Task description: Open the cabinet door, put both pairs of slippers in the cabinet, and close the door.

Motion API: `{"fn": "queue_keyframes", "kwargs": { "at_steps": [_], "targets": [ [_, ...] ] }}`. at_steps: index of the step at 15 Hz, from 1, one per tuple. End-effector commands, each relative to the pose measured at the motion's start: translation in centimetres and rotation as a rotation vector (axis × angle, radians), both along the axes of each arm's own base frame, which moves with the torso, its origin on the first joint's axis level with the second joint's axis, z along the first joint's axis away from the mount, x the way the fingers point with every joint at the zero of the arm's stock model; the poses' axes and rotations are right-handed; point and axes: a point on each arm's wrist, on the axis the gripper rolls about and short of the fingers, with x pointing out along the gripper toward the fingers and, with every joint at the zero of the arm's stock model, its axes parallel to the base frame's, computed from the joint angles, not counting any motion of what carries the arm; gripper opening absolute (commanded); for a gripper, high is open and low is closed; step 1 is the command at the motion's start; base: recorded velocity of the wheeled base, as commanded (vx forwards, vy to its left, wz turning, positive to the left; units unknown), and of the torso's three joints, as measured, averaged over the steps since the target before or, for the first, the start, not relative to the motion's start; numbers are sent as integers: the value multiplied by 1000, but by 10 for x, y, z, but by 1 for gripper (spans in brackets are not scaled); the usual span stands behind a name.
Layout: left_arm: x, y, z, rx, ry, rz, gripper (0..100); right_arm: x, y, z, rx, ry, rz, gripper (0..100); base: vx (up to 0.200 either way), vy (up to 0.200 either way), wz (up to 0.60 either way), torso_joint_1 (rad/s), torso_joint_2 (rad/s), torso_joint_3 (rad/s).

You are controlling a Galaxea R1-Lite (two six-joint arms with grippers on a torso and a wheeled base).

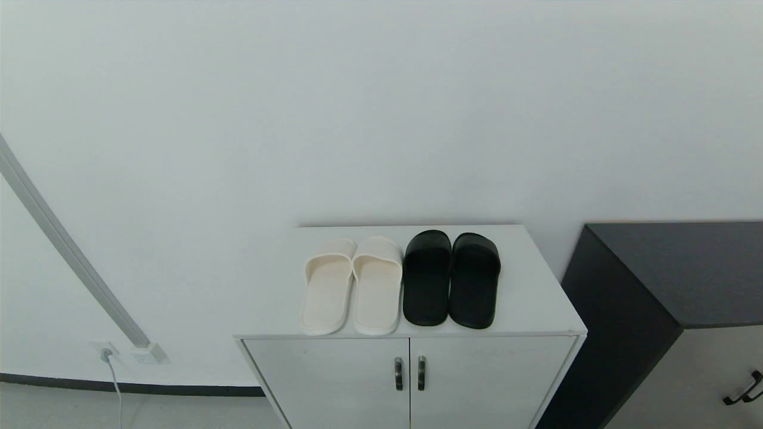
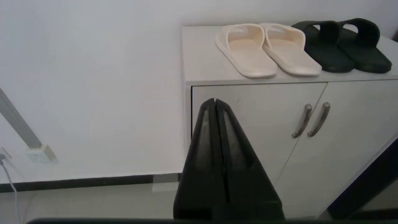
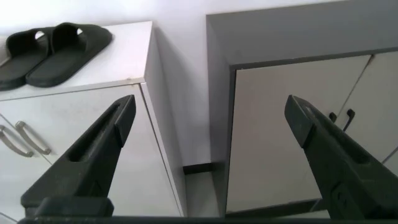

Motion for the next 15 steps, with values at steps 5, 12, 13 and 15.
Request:
{"fn": "queue_keyframes", "kwargs": {
  "at_steps": [5, 12, 13, 15],
  "targets": [
    [0, 0, 0, -1, 1, -1, 0, 0, 0, 0, -16, 6, 17, 100, 0, 0, 0, 0, 0, 0],
    [0, 0, 0, -1, 1, -1, 0, 1, 1, 3, 26, 9, 76, 100, 0, 0, 0, 0, 0, 0],
    [0, 0, 0, -1, 1, -1, 0, -8, 1, 64, 190, -117, 107, 100, 0, 0, 0, 0, 0, 0],
    [0, 0, 0, -1, 1, -1, 0, 10, 3, 105, 160, 13, 190, 100, 0, 0, 0, 0, 0, 0]
  ]
}}
